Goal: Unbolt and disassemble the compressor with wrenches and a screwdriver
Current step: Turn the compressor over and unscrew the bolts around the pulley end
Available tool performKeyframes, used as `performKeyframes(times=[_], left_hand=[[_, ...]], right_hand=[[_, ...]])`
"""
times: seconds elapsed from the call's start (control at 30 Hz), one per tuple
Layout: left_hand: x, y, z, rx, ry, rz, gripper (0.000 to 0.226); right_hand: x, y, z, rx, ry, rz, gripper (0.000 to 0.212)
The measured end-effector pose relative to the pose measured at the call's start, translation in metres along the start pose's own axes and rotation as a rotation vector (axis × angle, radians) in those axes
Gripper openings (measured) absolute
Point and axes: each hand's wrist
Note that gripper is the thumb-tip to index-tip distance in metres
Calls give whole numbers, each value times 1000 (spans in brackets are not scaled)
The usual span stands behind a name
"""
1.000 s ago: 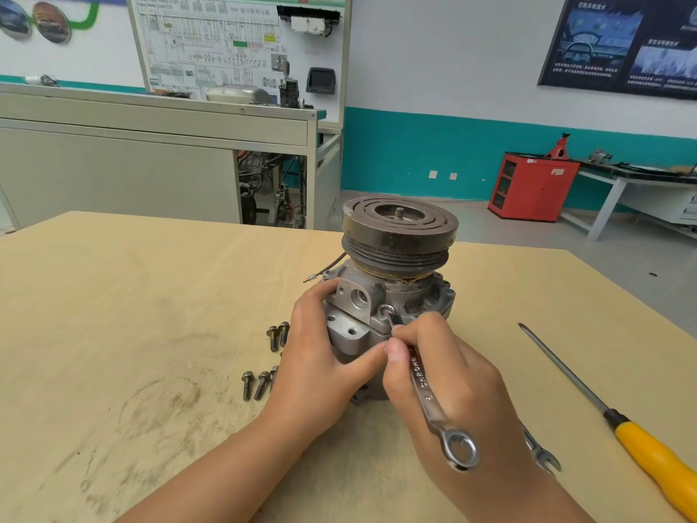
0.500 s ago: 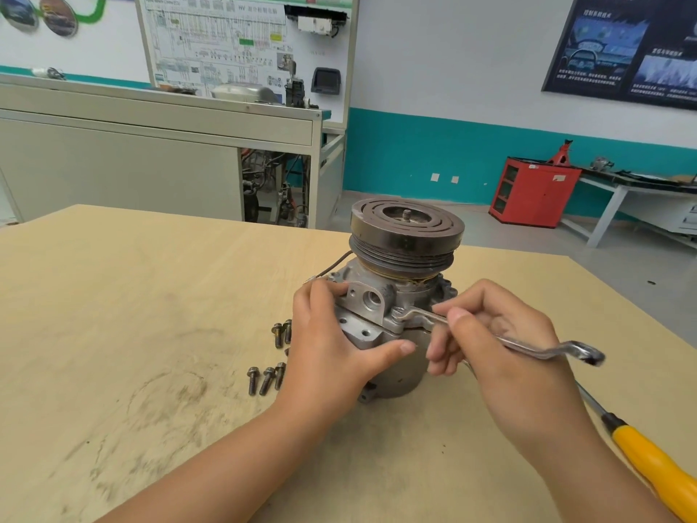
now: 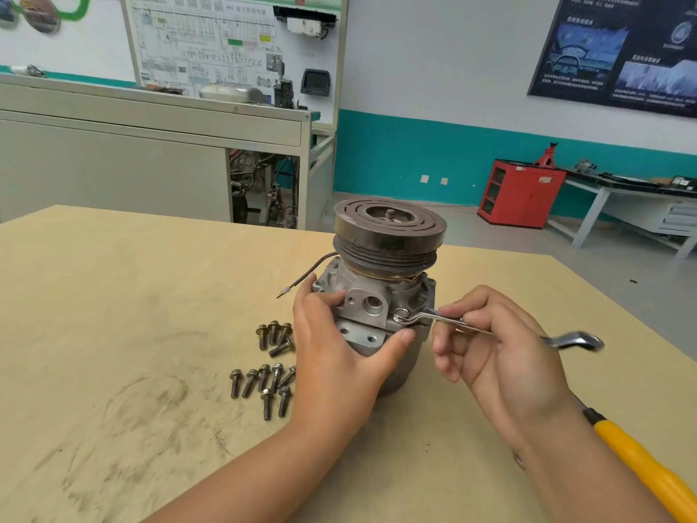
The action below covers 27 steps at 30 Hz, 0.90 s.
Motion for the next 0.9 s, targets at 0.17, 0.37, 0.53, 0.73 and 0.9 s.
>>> performKeyframes(times=[0.17, 0.37, 0.53, 0.73, 0.9], left_hand=[[2, 4, 8, -31, -24, 30, 58], [5, 8, 13, -34, 30, 75, 61], [8, 10, 14, -49, 73, 77, 63], [4, 7, 13, -101, 89, 6, 65], [0, 4, 13, -128, 93, -42, 67]], right_hand=[[20, 30, 2, -371, 148, 29, 12], [21, 38, -8, -277, 194, 67, 11], [12, 16, -17, 4, 172, 37, 29], [-7, 0, -11, 284, -27, -27, 31], [-19, -11, -12, 339, -149, -117, 22]])
Point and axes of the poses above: each hand's wrist, its own y-axis towards the middle knuckle, its own x-axis out of the back of the hand, z = x × y, and after that the axes turned 15 degrees about x, right-handed
